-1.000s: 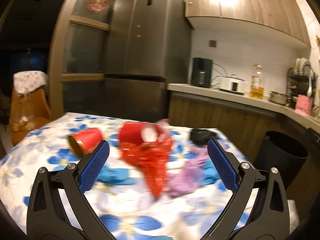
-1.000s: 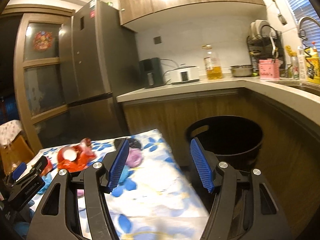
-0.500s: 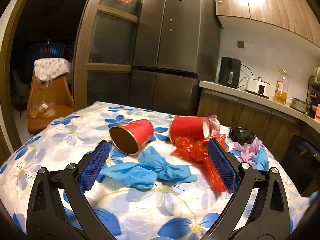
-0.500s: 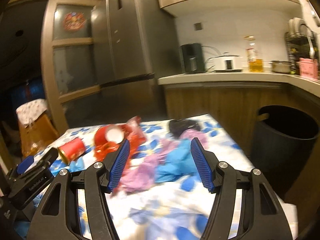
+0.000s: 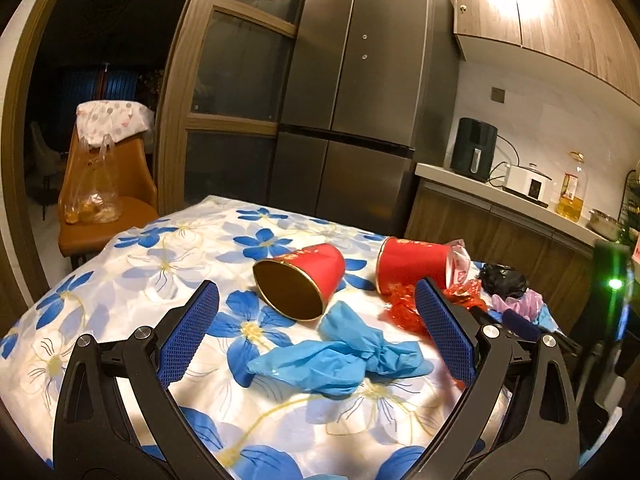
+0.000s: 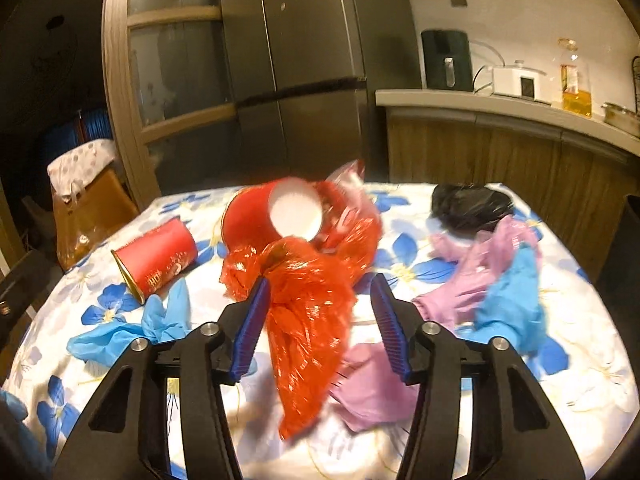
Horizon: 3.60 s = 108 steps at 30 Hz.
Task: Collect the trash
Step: 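Grasp the red plastic bag with the right tool while the left tool approaches the blue glove, then grasp the blue glove with the left tool while the right tool holds the red bag, then carry the blue glove and red bag over the black bin with both tools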
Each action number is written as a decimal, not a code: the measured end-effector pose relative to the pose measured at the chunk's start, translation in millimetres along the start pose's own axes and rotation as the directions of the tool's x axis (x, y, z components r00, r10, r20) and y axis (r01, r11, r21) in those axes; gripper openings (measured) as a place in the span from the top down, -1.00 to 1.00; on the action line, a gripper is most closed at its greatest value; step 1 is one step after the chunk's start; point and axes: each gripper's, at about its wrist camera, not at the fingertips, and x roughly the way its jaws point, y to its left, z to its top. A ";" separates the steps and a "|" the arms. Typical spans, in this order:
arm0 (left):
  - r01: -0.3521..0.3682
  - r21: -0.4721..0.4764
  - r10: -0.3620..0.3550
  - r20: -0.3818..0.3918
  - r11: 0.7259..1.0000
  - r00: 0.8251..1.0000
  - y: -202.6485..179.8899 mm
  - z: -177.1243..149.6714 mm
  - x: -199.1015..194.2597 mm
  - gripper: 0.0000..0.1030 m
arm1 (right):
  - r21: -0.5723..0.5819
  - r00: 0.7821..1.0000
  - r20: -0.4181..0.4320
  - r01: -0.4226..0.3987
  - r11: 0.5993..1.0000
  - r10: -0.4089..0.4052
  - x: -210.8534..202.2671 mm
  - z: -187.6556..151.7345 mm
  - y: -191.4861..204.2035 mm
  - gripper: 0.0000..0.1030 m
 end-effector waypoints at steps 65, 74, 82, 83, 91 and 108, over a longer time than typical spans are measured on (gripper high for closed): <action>0.337 0.188 -0.336 -0.043 0.922 0.941 -156.8 38.7 -47.3 1.00 | 0.123 0.933 0.334 0.100 0.987 -0.136 -182.7 25.9 -105.5 0.94; 0.467 0.235 -0.466 -0.065 0.852 0.882 -244.8 32.5 -47.9 1.00 | 0.193 0.887 0.365 0.226 0.955 -0.284 -212.8 24.7 -160.1 0.94; 0.561 0.257 -0.564 -0.070 0.787 0.823 -324.1 25.7 -48.7 1.00 | 0.273 0.831 0.366 0.334 0.902 -0.418 -231.8 22.6 -215.9 0.95; 0.568 0.259 -0.572 -0.069 0.781 0.818 -331.5 25.3 -48.6 1.00 | 0.280 0.826 0.364 0.343 0.897 -0.430 -232.8 23.0 -221.3 0.95; 0.631 0.252 -0.632 -0.089 0.734 0.770 -390.1 12.5 -37.8 1.00 | 0.334 0.789 0.348 0.400 0.854 -0.506 -236.9 21.4 -259.0 0.95; 0.681 0.234 -0.667 -0.148 0.694 0.731 -436.3 -10.2 -4.6 1.00 | 0.362 0.780 0.315 0.428 0.828 -0.540 -216.7 29.3 -290.9 0.95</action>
